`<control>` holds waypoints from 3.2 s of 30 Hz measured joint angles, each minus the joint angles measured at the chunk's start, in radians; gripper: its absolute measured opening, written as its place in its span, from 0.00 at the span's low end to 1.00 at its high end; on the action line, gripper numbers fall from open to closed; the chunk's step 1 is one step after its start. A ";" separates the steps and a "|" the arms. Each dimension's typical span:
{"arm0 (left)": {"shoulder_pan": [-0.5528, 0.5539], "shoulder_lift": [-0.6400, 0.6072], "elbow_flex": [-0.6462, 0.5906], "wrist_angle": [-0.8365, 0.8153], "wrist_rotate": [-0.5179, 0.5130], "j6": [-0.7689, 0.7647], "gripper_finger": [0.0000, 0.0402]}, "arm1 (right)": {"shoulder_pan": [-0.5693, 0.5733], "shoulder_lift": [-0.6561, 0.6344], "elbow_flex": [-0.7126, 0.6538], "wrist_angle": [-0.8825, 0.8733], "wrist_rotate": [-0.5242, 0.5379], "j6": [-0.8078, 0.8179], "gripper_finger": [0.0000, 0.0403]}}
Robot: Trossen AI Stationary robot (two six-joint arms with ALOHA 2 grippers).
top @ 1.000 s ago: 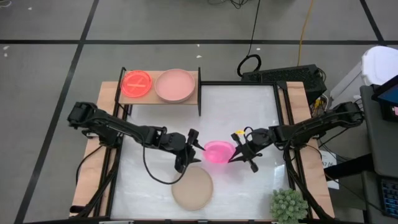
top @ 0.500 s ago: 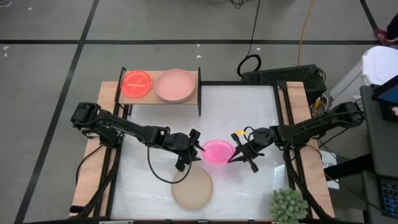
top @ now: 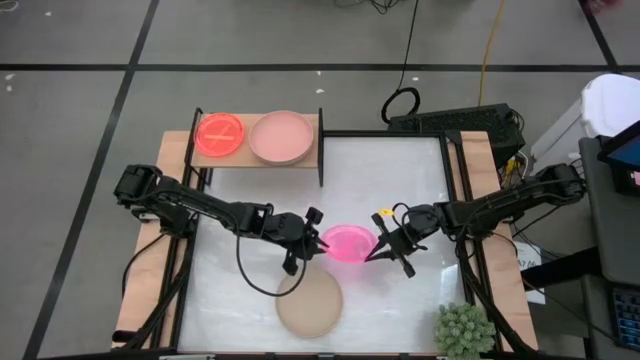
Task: Place and stack plates onto a shelf
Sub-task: Stack the small pink plate on top of the small orange plates on the shelf
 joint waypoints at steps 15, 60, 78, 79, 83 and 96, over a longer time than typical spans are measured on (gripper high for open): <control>-0.002 0.000 0.000 0.000 0.042 0.015 0.02 | 0.000 0.000 0.000 0.000 0.003 0.009 0.02; -0.002 -0.019 0.001 0.080 -0.049 -0.094 0.01 | 0.000 -0.383 0.000 -0.291 0.349 0.169 0.47; -0.003 -0.206 0.001 0.018 -0.097 -0.406 0.01 | 0.000 -0.411 0.000 -0.423 0.454 0.195 0.47; -0.003 -0.214 0.001 0.005 -0.098 -0.412 0.01 | 0.000 -0.411 0.000 -0.423 0.452 0.197 0.47; -0.003 -0.260 0.001 -0.023 -0.107 -0.408 0.01 | 0.000 -0.411 0.000 -0.426 0.451 0.217 0.47; -0.002 -0.534 0.001 -0.220 -0.320 -0.283 0.01 | 0.000 -0.409 0.000 -0.454 0.451 0.217 0.47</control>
